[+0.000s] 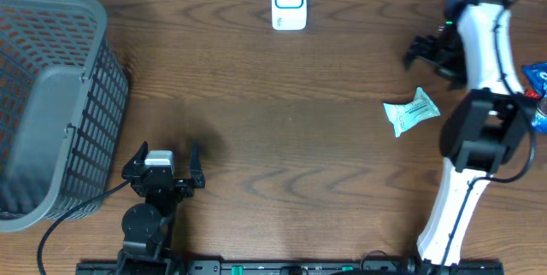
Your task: Scan the item barcode
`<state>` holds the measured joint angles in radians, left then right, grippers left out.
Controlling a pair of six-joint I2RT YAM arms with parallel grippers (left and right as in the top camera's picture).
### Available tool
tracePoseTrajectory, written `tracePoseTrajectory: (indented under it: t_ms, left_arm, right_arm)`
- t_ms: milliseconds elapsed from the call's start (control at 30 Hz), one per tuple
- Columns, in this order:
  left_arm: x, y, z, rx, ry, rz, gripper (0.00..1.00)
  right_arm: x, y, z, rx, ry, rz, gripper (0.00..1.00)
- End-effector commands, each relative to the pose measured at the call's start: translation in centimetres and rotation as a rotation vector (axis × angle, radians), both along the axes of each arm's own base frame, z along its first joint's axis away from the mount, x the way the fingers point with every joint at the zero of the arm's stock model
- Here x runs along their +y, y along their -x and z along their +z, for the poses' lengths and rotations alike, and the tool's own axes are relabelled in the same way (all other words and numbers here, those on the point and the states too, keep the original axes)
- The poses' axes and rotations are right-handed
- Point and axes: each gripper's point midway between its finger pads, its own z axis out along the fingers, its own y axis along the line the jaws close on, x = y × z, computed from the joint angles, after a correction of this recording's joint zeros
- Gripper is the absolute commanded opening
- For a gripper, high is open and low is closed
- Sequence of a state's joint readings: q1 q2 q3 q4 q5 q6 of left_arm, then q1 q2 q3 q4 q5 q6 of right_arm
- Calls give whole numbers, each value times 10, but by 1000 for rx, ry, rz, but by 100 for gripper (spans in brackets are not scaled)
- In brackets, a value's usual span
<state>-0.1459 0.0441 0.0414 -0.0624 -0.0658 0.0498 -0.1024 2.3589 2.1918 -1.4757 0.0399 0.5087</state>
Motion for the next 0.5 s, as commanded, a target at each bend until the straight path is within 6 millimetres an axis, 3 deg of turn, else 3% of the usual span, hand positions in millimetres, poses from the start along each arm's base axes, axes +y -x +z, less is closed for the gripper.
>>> tracePoseTrajectory:
  t_ms: [0,133,333,367,400,433,467]
  left_arm:
    - [3,0,-18,42,-14,15,98]
    - [3,0,-18,42,-14,15,98]
    - [3,0,-18,42,-14,15,98]
    - [3,0,-18,42,-14,15,98]
    - [3,0,-18,42,-14,15,98]
    - [3,0,-18,42,-14,15,98]
    - [3,0,-18,42,-14,15,98]
  right_arm:
    - [15,8,-15,26,91,-153,99]
    - [26,24,-46,78,119,-210,99]
    - [22,58,-77,178,164,-240,72]
    - [19,60,-78,183,179,-236,53]
    - [16,62,-77,189,198,-233,21]
    - [12,63,-76,190,217,-230,3]
    - [9,62,-74,188,232,-228,1]
